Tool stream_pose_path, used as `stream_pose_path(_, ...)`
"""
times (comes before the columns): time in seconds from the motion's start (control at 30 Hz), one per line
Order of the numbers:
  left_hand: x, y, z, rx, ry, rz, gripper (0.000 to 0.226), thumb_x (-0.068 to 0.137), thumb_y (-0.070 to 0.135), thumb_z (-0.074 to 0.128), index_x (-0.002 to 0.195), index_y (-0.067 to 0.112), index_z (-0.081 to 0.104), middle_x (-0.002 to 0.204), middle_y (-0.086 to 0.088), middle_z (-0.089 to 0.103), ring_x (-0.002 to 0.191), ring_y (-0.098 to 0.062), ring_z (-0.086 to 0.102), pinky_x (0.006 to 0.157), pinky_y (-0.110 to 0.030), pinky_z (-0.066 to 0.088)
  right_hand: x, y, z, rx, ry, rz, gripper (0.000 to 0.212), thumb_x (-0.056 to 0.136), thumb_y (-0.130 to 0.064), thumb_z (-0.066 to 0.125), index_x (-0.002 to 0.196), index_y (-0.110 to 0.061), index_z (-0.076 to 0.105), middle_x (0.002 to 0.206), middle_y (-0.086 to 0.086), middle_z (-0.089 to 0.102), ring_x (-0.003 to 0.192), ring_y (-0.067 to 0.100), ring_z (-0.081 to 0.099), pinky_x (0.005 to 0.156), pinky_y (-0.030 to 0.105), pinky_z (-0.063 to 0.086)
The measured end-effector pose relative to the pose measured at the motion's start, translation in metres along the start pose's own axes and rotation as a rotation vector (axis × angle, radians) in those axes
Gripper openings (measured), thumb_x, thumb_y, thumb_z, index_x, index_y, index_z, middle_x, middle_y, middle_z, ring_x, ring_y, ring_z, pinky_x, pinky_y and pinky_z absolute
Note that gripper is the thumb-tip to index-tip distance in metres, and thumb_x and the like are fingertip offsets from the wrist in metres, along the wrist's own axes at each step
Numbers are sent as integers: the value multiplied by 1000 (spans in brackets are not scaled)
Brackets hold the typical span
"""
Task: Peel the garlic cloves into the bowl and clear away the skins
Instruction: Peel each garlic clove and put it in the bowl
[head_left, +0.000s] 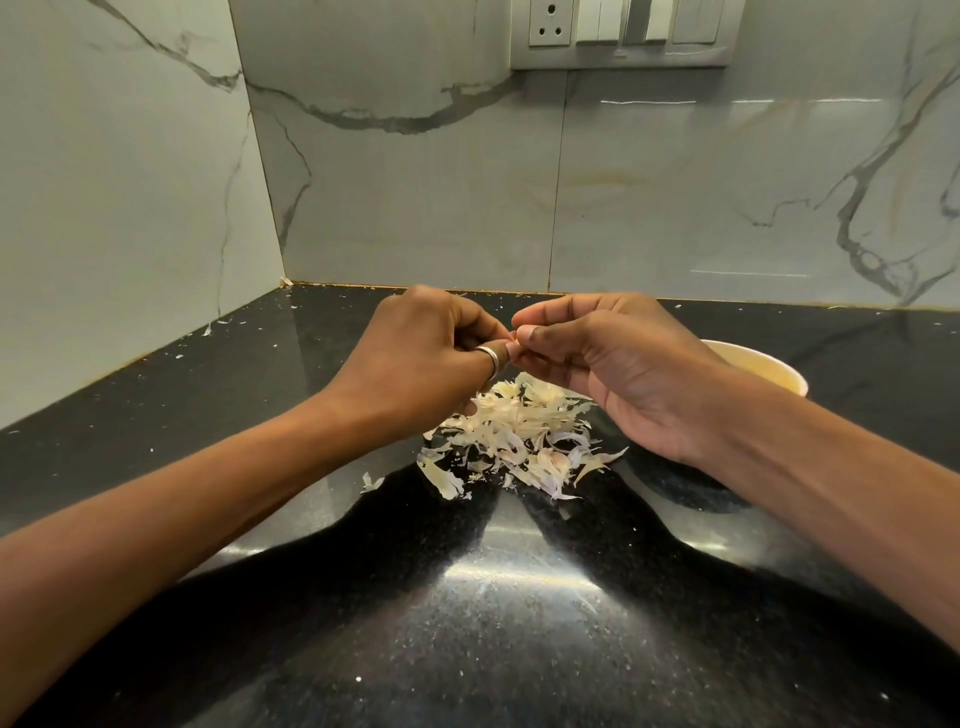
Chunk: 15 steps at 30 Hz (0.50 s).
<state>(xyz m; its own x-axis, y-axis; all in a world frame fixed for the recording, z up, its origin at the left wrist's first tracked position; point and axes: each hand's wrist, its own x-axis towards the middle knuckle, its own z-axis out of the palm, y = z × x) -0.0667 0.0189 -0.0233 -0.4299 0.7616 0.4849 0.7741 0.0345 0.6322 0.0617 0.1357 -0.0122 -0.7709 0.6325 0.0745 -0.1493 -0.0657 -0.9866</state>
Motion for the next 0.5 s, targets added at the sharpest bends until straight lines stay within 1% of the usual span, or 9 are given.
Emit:
stream_pose_path(0.1,0,2,-2,-150,-38,-127,9,91,23,75,87,15,78,74,-3,74,70,-15,72,58,-28,60,-1,-1,0,-28,9,-2,15,89,12,66,100,4,72,92,17,75,81,19,75,76,25,62)
stream_pose_path(0.2,0,5,-3,-271,-70,-229,9,91,19,74,87,12,77,79,-7,74,71,-12,69,60,-28,58,-1,-1,0,-51,12,-8,16,89,13,65,101,4,72,95,18,75,84,20,74,75,24,62)
stream_pose_path(0.27,-1,5,-3,-307,-79,-271,9,92,15,71,87,11,77,79,-8,74,70,-10,68,59,-26,57,-2,-1,0,-64,12,-14,16,90,13,64,100,4,72,96,18,75,85,20,73,76,24,62)
stream_pose_path(0.4,-1,8,-4,-392,-93,-353,12,93,7,65,90,7,77,76,-4,71,68,-9,65,57,-26,56,-2,-1,1,-81,7,-19,18,91,14,62,98,2,73,99,19,76,86,20,73,78,26,63)
stream_pose_path(0.5,-1,11,-4,-437,-91,-391,15,93,4,62,91,5,76,77,-6,70,67,-10,64,56,-26,57,-2,-1,2,-93,6,-23,20,92,15,60,97,2,73,97,17,77,86,20,73,79,26,63)
